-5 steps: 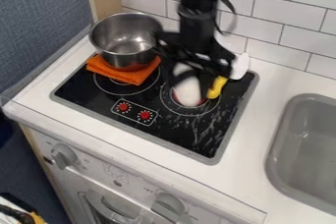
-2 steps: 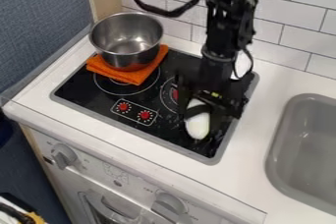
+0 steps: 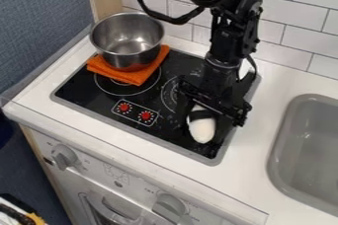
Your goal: Put the sushi outside the silver pot on the bottom right corner of the burner
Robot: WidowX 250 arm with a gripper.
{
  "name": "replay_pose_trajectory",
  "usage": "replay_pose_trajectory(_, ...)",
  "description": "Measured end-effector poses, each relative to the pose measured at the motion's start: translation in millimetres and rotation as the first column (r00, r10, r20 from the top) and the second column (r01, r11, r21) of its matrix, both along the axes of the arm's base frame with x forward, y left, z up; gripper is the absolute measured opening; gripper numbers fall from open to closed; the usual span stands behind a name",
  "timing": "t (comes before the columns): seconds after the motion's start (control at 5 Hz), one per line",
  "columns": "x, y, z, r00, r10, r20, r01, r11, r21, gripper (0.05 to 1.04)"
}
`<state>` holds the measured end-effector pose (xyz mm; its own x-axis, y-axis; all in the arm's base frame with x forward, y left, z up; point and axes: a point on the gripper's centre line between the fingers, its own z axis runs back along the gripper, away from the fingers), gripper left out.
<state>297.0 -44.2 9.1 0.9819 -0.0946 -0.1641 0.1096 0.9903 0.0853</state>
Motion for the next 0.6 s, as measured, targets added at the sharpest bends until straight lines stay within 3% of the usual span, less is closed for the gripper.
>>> replay_pose_trajectory(0.2,-2,-1,10.1,0.999,0.007,0.035,-0.007,1.0,-0.013,1.0)
replay_pose_trajectory(0.4,0,4,50.8,0.985,0.064,0.157,-0.058,0.997,-0.047,1.0)
replay_pose_trajectory(0.6,-5,10,63.9,0.979,0.097,0.181,-0.086,0.994,-0.069,1.001)
